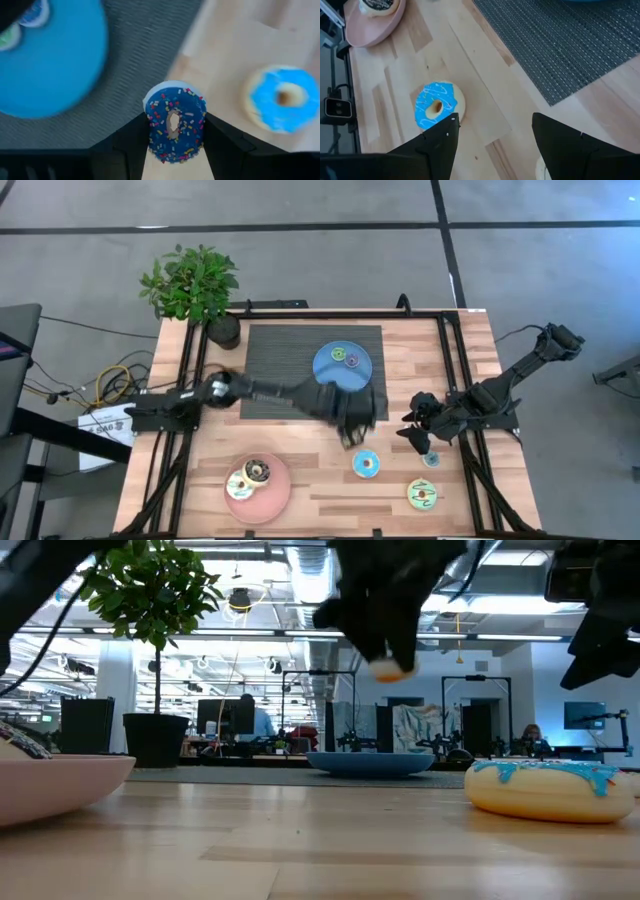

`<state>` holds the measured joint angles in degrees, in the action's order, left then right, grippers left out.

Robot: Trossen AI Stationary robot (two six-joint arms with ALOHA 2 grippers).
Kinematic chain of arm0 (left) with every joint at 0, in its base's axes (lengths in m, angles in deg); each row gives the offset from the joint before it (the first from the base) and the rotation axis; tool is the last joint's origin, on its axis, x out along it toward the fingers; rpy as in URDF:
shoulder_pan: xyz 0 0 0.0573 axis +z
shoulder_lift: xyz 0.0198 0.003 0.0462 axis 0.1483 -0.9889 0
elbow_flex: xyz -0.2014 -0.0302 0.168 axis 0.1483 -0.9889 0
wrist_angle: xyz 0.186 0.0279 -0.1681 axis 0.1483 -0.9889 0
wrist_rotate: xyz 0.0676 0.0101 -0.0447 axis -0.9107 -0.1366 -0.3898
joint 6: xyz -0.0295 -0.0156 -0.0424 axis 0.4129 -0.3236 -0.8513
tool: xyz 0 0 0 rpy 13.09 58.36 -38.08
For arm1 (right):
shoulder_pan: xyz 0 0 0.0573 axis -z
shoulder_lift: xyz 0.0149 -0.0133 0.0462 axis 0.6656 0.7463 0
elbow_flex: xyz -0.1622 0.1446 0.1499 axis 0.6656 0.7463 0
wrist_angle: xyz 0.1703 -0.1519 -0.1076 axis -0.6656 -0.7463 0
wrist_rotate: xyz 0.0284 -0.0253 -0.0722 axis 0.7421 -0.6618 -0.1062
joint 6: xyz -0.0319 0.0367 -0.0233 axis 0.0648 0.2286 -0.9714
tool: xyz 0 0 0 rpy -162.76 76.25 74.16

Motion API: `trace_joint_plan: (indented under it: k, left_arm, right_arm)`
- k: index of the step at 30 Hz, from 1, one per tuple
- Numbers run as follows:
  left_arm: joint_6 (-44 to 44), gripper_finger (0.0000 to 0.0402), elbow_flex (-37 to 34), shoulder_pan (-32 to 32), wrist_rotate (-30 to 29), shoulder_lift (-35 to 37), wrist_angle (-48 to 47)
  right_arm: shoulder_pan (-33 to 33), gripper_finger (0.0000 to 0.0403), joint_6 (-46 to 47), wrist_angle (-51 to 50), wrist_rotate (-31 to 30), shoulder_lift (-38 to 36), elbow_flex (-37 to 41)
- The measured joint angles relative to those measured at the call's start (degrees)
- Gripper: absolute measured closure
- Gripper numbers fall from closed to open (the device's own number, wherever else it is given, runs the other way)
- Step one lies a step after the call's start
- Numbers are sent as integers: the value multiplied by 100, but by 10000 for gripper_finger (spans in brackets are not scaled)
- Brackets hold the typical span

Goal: Pick & Place donuts
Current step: Put the small purple donut on the blue plate

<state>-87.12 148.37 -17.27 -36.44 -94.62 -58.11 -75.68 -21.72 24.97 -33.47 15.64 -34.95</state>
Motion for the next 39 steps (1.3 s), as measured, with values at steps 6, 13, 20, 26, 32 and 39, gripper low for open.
trace_joint_plan:
  k: [6,13,20,26,32,39]
  left_arm:
    - [734,237,0,1163,702,0,-3]
    - [1167,237,-205,2069,912,0,-61]
    - [1930,237,-1061,2364,940,-19,421]
    - [2077,235,-1413,2557,1180,-2,771]
    - [2192,210,-1517,2674,1275,-2,1021]
    - [2192,157,-1519,2686,1224,-2,1036]
  right_arm:
    - [0,159,160,-5,-6,0,0]
    - [24,159,488,-13,-277,0,0]
    - [403,159,857,-13,-352,0,0]
    - [827,159,868,5,-350,0,0]
    - [1129,159,866,182,-314,0,2]
    - [1198,159,859,180,-304,0,2]
